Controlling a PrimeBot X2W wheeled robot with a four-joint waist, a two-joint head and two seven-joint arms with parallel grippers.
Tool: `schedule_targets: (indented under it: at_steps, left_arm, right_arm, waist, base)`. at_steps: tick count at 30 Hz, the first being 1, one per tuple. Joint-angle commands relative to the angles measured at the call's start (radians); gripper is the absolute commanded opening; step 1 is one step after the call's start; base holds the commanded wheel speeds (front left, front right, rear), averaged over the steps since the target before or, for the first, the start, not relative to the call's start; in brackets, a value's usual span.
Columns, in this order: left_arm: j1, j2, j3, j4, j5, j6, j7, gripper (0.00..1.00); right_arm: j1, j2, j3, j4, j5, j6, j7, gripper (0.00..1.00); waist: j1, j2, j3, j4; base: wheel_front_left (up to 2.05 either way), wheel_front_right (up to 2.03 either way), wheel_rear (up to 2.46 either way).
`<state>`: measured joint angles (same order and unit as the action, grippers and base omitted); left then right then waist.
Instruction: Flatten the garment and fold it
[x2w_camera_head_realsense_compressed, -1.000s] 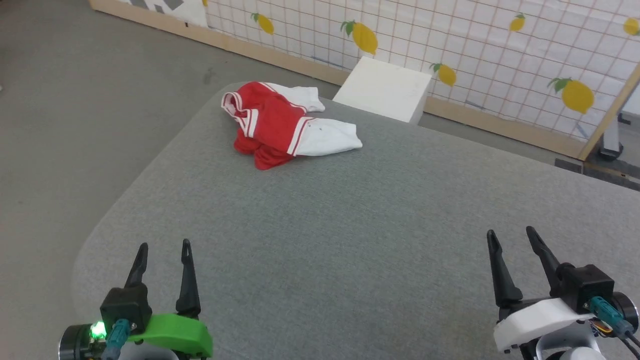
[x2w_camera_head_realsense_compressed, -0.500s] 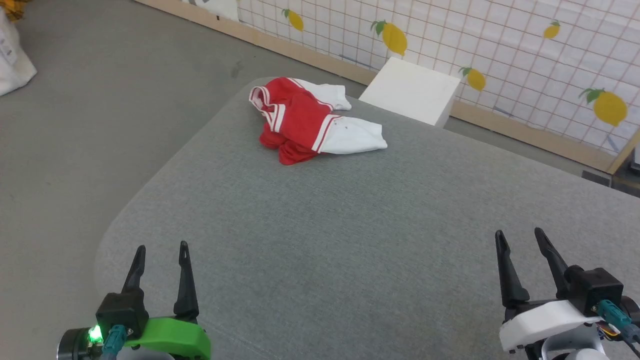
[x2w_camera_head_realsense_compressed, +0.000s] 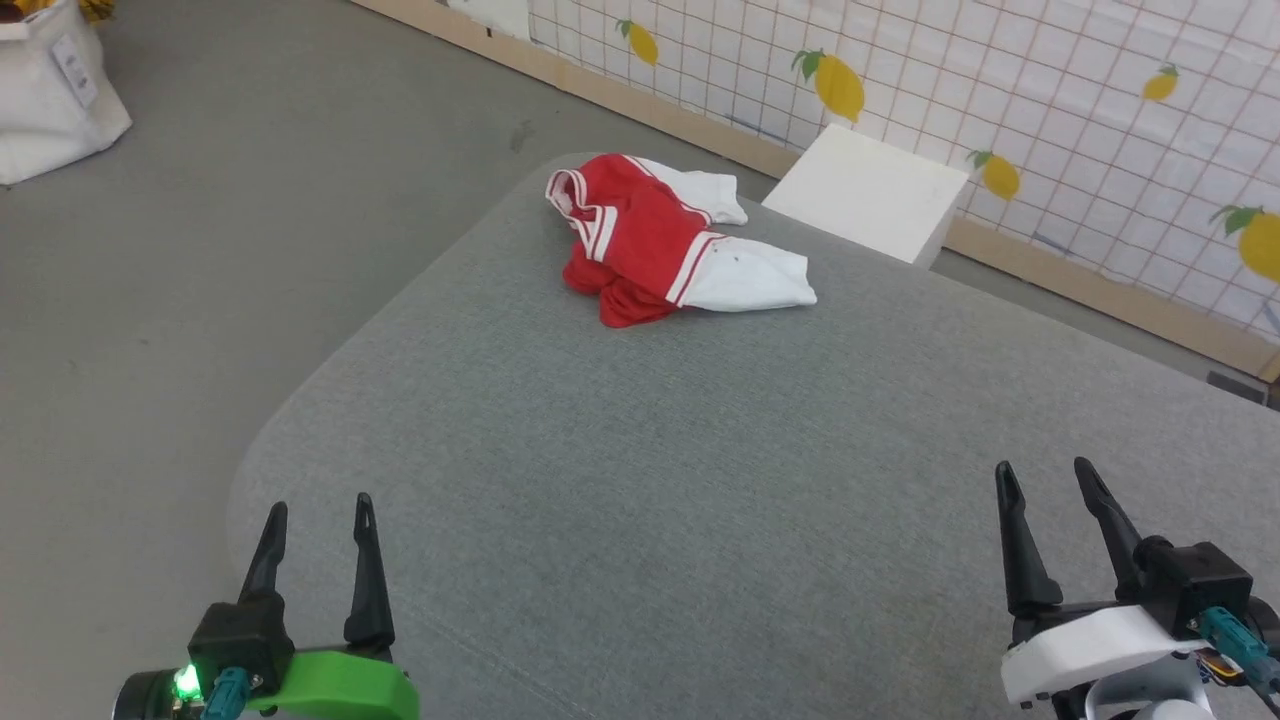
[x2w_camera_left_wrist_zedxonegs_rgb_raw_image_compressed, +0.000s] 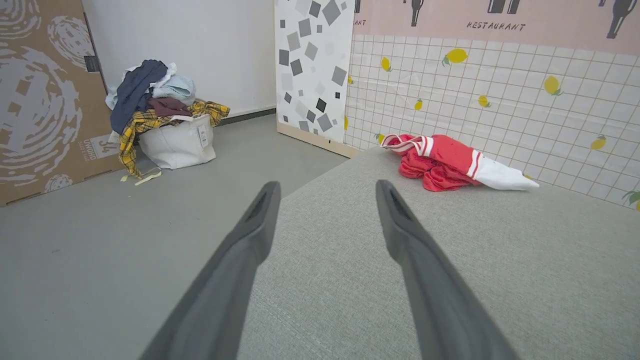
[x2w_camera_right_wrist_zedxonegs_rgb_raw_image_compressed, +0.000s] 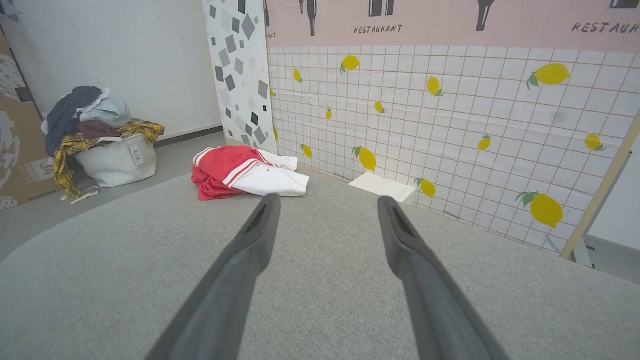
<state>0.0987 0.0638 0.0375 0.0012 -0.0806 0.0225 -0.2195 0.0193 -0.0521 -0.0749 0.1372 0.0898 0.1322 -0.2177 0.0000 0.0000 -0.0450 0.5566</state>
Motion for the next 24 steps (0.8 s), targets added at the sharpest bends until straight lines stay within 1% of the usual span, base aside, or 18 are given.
schedule_targets:
  at_steps: [1,15,19,22,24]
  left_arm:
    - [0.020,0.006,0.001,0.005,-0.004,-0.003,-0.010,1.00]
    - [0.020,0.013,0.001,0.014,-0.019,-0.009,-0.038,1.00]
    - [-0.024,0.012,-0.011,0.011,-0.048,-0.032,-0.039,1.00]
    - [-0.104,0.011,-0.034,0.005,-0.093,-0.073,0.010,1.00]
    - [-0.176,0.026,-0.053,-0.017,-0.103,-0.094,0.056,1.00]
  right_arm:
    - [0.002,0.002,-0.004,0.007,0.012,-0.001,-0.012,1.00]
    - [-0.002,0.002,-0.016,0.023,0.027,-0.001,-0.040,1.00]
    - [-0.004,0.002,-0.017,0.019,0.021,-0.002,-0.044,1.00]
    - [-0.004,0.002,-0.021,0.011,0.013,-0.002,-0.044,1.00]
    - [-0.009,0.002,-0.021,0.003,0.003,-0.002,-0.044,1.00]
  waist:
    - [0.0000,0.0000,-0.006,0.010]
    - [0.0000,0.0000,-0.009,0.068]
    - [0.0000,0.0000,0.004,0.070]
    - [0.0000,0.0000,0.020,0.067]
    - [0.0000,0.0000,0.037,0.062]
  base:
    - [0.00,0.00,0.00]
    - [0.00,0.00,0.00]
    - [0.00,0.00,0.00]
    - [0.00,0.00,0.00]
    - [0.00,0.00,0.00]
